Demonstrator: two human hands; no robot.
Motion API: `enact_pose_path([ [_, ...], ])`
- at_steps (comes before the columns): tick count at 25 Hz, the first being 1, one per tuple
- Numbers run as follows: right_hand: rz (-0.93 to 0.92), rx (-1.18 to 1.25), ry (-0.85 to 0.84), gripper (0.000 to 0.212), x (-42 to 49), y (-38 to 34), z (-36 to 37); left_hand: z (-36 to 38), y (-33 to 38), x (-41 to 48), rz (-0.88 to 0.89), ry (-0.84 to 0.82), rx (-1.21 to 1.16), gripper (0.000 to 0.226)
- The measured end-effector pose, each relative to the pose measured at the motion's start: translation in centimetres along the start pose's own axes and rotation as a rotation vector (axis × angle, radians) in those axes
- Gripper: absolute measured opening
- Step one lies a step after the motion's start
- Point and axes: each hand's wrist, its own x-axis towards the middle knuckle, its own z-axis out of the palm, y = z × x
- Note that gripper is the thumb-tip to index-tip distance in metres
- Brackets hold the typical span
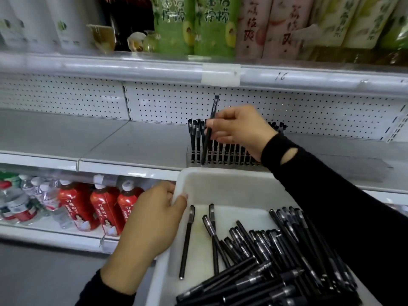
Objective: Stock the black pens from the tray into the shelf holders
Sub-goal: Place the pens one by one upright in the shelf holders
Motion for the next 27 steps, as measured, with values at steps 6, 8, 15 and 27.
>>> enact_pose_path([
  [6,-0.102,-0.216,0.283,0.018,6.0,2.6,2.8,-0.4,-0.3,-0.1,-0.012,0.020,0.022,0.014],
  [8,-0.125,-0.318,0.314,0.017,7.2,3.6,3.6,-0.6,-0.5,-0.1,-0.014,0.024,0.010,0.014],
  [15,-0.119,-0.441,0.303,0.008,9.5,6.7,5.1,-1.0,-1.1,-0.1,-0.004,0.048,0.002,0.014],
  [27,0.062,-0.790,0.113,0.027,11.6,7.4,6.3,-0.6,-1.2,0.1,0.008,0.037,0.006,0.015],
])
